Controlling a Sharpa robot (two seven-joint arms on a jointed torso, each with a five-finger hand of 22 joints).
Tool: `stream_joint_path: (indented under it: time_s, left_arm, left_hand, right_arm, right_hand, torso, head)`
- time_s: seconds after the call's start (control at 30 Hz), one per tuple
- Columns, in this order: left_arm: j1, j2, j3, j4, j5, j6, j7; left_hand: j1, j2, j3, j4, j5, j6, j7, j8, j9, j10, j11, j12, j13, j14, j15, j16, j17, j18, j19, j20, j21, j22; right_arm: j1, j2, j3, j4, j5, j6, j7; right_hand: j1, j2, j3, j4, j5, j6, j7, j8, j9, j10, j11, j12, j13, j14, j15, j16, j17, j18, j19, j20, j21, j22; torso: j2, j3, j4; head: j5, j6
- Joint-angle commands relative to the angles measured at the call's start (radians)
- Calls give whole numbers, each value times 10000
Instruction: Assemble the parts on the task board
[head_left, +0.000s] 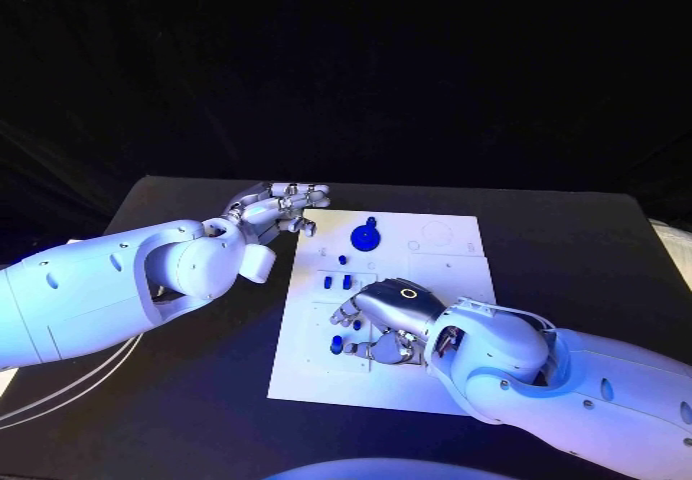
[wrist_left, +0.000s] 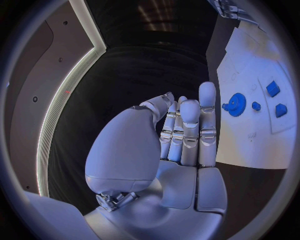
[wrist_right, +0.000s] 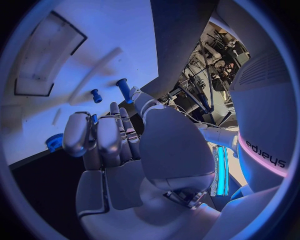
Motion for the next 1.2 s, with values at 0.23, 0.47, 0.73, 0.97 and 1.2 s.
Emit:
stream_joint_path:
  time_s: [0.23,0.47,0.73,0.97,1.2]
  left_arm:
    - [2,3,-22,-22,-24,146,5]
    - [-12,-12,-95,-33,-24,152,12]
    - [-77,-29,-116,-17,-24,189,39]
    - [-98,4,-119,3,-24,227,46]
    - [-116,-5,-120,3,-24,239,45]
  left_hand:
    - [23,101,-23,-37,6,-75,18,50,-12,-84,19,51,-10,-83,14,-54,-16,74,-6,-16,-22,-4]
    - [23,101,-23,-37,6,-75,18,50,-12,-84,19,51,-10,-83,14,-54,-16,74,-6,-16,-22,-4]
    - [23,101,-23,-37,6,-75,18,50,-12,-84,19,51,-10,-83,14,-54,-16,74,-6,-16,-22,-4]
    - [23,101,-23,-37,6,-75,18,50,-12,-84,19,51,-10,-83,14,-54,-16,74,-6,-16,-22,-4]
    - [20,105,-31,-42,5,-75,18,53,-12,-88,19,59,-10,-84,14,-53,-20,78,-10,-16,-44,-18]
  right_arm:
    - [477,-1760,216,938,2705,-1317,-101]
    - [571,-3383,155,1414,3257,-957,-1854]
    - [226,-4362,38,1859,2918,-924,-3390]
    - [62,-4428,-8,1921,2634,-815,-4022]
    - [-66,-4215,-21,1849,2180,-585,-4267]
  right_hand:
    - [-10,262,-216,152,296,682,-36,216,71,1174,-120,593,102,148,-113,82,37,5,132,-57,76,62]
    - [-701,94,-729,791,390,975,-494,344,86,3628,-737,1993,985,336,-596,597,699,-329,1120,-466,1141,1393]
    - [-1166,156,-2185,2140,1933,1084,-747,751,196,3703,-959,6113,5972,512,-810,1536,2011,-564,1711,-740,1872,2335]
    - [-1282,516,-3068,2274,2116,993,-750,1043,360,3412,-947,7843,8376,529,-796,1750,2314,-596,1784,-713,1980,2489]
    - [-1398,622,-3536,2292,2094,1024,-782,1252,502,3423,-966,8376,9175,540,-806,1835,2442,-609,1814,-713,2018,2548]
  torso:
    - [-94,-7,-119]
    - [-144,-27,-310]
    - [-154,-7,-578]
    - [-154,-23,-554]
    - [-151,-25,-559]
  head:
    - [-384,145]
    - [-615,203]
    - [-742,207]
    - [-837,174]
    - [-767,143]
